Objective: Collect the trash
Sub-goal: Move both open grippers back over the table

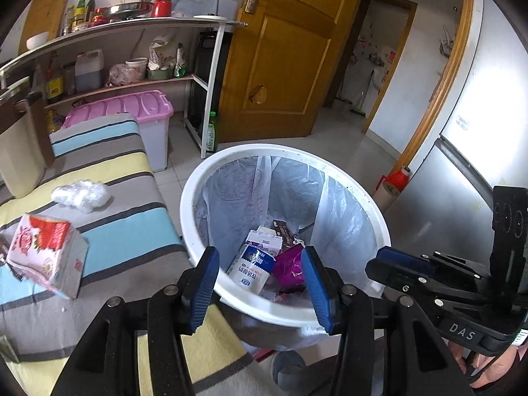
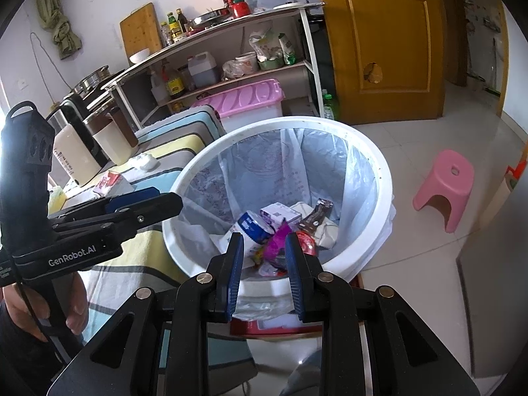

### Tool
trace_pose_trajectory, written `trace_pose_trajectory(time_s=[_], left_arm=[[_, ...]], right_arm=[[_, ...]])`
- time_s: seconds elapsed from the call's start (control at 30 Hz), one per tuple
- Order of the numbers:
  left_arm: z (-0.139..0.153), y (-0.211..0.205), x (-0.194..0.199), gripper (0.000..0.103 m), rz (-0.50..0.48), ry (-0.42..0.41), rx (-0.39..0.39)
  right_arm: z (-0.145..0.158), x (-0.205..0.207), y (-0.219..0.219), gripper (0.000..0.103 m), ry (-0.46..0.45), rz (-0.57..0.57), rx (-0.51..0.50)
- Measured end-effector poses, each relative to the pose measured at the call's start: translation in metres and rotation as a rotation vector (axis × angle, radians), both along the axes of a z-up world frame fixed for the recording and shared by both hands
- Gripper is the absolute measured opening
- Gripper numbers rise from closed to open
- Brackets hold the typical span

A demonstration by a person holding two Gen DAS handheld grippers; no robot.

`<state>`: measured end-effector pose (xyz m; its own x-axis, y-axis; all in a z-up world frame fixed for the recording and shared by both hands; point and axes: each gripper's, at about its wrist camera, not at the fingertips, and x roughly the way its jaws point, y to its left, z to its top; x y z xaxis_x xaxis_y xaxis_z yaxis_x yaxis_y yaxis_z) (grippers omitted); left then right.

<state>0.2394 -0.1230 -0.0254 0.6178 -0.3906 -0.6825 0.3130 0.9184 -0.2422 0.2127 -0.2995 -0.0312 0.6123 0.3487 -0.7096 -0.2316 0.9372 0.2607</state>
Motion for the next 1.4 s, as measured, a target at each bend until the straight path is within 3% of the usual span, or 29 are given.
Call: trace_pose_trajectory(time_s=[0.53,0.73,1.4], left_arm=[[0.021,0.038,-0.053,0.052,0.081,-0.065,0.000],[0.028,0.052,-0.073,0.052,0.118,-0.092,0.015],[0.032,0.101,-0.121,0.052,0.215,-0.124,0.019]], right_arm=[[0.029,-0.029,0.026,0.027,-0.070,0.057,0.000],[0.034,-0.040,0.041,0.036,-0.095,0.094,-0.005],[0.036,-0.067,0.100,0.036,-0.133,0.242,-0.020]])
